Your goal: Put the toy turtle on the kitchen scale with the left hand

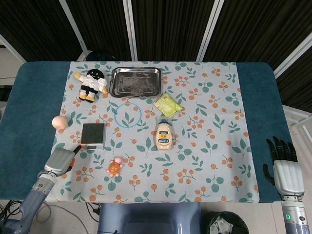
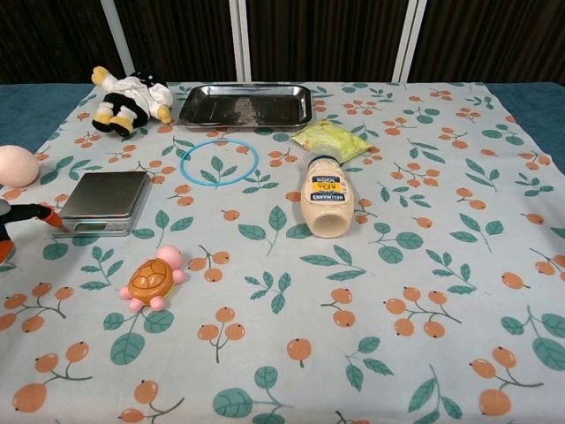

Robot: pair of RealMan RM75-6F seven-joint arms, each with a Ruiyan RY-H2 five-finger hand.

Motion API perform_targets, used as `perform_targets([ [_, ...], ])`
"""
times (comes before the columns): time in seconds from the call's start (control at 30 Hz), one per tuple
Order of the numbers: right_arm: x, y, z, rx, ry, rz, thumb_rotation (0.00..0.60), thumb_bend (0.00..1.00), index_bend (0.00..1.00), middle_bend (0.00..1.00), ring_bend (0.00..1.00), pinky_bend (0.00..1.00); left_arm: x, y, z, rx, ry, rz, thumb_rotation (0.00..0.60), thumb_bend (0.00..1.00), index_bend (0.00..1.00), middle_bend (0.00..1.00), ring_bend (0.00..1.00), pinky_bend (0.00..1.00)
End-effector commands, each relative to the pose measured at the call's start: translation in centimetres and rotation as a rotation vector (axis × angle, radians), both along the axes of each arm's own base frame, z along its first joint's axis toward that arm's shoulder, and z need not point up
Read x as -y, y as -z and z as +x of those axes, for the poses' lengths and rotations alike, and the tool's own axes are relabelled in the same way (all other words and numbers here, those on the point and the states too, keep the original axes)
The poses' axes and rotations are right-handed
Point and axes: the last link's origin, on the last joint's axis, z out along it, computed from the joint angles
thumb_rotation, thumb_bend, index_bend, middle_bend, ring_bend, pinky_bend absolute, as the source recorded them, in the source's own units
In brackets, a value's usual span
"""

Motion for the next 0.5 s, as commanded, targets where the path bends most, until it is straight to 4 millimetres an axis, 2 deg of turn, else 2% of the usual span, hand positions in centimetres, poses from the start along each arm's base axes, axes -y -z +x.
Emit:
perform_targets([
  [0.03, 0.0, -0.02, -0.01, 0.001, 0.001, -0.002, 0.6, 0.54, 0.0, 0.0, 0.01, 0.0, 0.04, 0.02, -0.11, -0.005, -0.002, -0.002, 0.6, 0.67, 0.19, 0.77, 0.72, 0.66],
  [0.5, -0.03, -0.06, -0.01, 0.001, 0.007, -0.004, 0.6, 0.54, 0.0, 0.0, 0.01, 0.0, -0.03, 0.25, -0.47, -0.024, -0.011, -0.008, 0.6, 0.67, 0.19, 0.77, 0.71, 0.66],
])
